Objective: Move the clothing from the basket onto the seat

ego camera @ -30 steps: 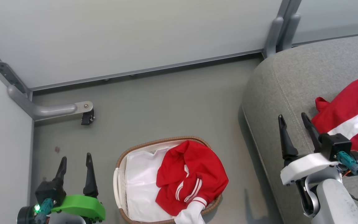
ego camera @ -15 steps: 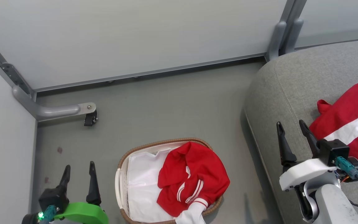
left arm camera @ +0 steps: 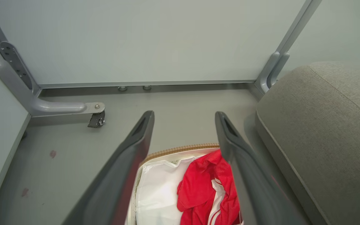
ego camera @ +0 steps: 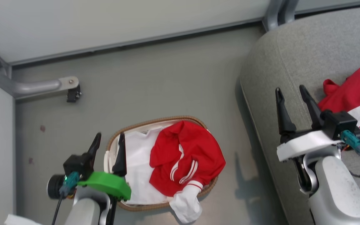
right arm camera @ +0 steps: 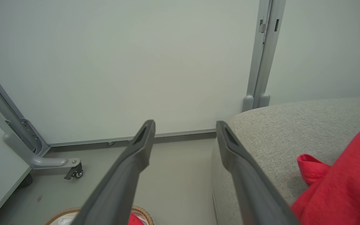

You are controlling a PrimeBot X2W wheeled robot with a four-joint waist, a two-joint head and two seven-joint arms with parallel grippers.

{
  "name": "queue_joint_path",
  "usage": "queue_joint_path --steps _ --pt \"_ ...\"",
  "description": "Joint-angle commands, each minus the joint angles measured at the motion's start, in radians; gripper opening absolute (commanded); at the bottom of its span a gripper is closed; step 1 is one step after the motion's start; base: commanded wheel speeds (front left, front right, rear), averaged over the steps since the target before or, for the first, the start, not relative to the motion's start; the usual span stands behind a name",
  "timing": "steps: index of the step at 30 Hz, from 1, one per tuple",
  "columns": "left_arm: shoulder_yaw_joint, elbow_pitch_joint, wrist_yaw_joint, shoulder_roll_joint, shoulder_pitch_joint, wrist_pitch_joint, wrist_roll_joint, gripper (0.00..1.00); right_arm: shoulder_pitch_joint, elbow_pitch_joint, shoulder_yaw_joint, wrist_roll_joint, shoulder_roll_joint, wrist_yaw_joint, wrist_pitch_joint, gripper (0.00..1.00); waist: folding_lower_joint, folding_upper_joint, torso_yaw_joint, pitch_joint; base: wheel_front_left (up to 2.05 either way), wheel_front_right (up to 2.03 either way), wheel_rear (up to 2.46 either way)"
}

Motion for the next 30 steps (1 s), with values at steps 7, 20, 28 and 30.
queue_joint_path --steps 7,20,28,30 --pt "-0.081 0.056 -0.018 0.004 -0.158 -0.001 -0.018 1.0 -0.095 -0.045 0.023 0.022 -0.004 -0.001 -0.002 1.0 0.0001 0.0 -0.089 0.21 0.0 0.0 0.0" --pt "-0.198 0.179 -0.026 0.005 -0.363 -0.001 -0.046 1.0 -0.197 -0.131 0.064 0.064 -0.003 -0.001 -0.002 1.0 0.0001 0.0 -0.167 0.401 0.0 0.0 0.0" --pt "-0.244 0.294 -0.025 0.005 -0.464 -0.001 -0.087 1.0 -0.236 -0.17 0.079 0.109 -0.003 -0.001 -0.002 1.0 0.0001 0.0 -0.207 0.486 0.0 0.0 0.0" --pt "-0.26 0.326 -0.025 0.005 -0.484 -0.001 -0.106 1.0 -0.243 -0.176 0.083 0.111 -0.003 -0.001 -0.002 1.0 0.0001 0.0 -0.215 0.501 0.0 0.0 0.0"
